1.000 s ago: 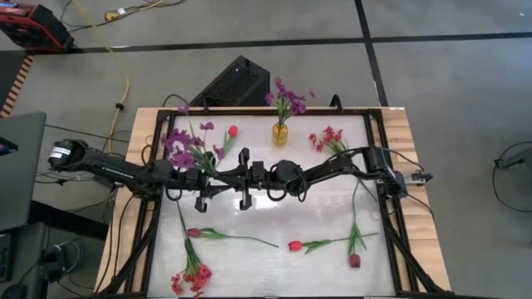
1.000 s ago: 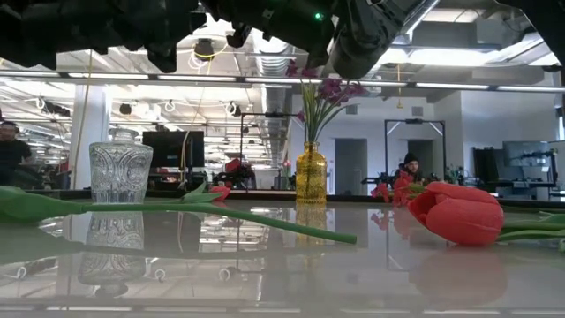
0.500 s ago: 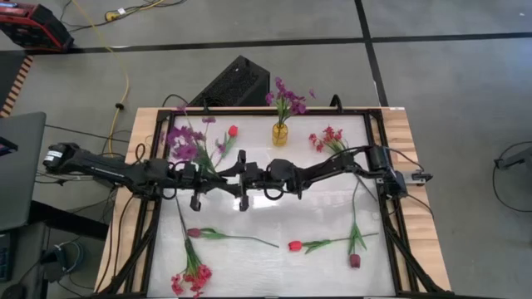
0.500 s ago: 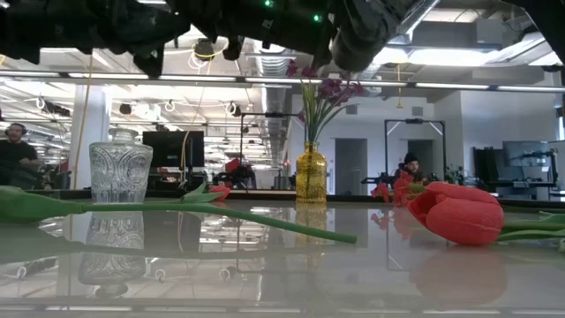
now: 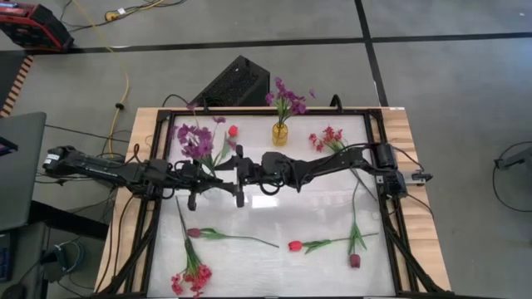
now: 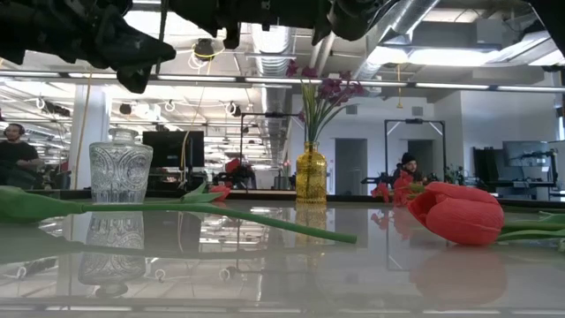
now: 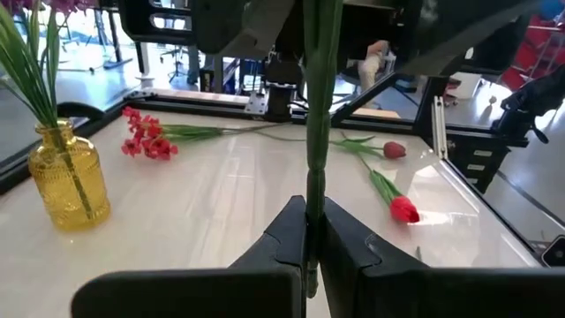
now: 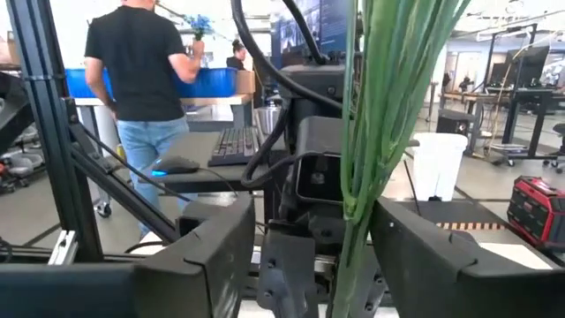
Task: Sort flowers into vase by color
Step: Put the violet flowers into the yellow vase
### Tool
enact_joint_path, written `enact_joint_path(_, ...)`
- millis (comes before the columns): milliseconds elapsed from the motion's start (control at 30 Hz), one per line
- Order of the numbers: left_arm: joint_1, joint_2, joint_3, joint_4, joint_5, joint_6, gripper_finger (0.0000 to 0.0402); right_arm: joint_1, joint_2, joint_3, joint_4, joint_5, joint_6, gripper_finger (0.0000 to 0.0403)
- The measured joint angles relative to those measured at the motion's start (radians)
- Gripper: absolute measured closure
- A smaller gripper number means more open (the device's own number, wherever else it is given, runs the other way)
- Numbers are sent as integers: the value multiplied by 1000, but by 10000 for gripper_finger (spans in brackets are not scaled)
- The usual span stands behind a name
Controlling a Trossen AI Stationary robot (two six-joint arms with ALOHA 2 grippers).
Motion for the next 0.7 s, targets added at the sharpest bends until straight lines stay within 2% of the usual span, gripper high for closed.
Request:
enact_joint_path(133,0,0,0,-2,0,0,401,-5,0,0,-4,2,2,209)
enact_joint_path(400,1,0,0,-11,2,16,391,-26,0,0,-23,6,14,375)
enact_joint_path(567,0,0,0,-18,22,37,325,-22,-1,0,-41,4,13,374)
enact_joint_path(700,0,-16,0,-36,-49,28,262,-15,-59,-20,-151,-4,-10,373)
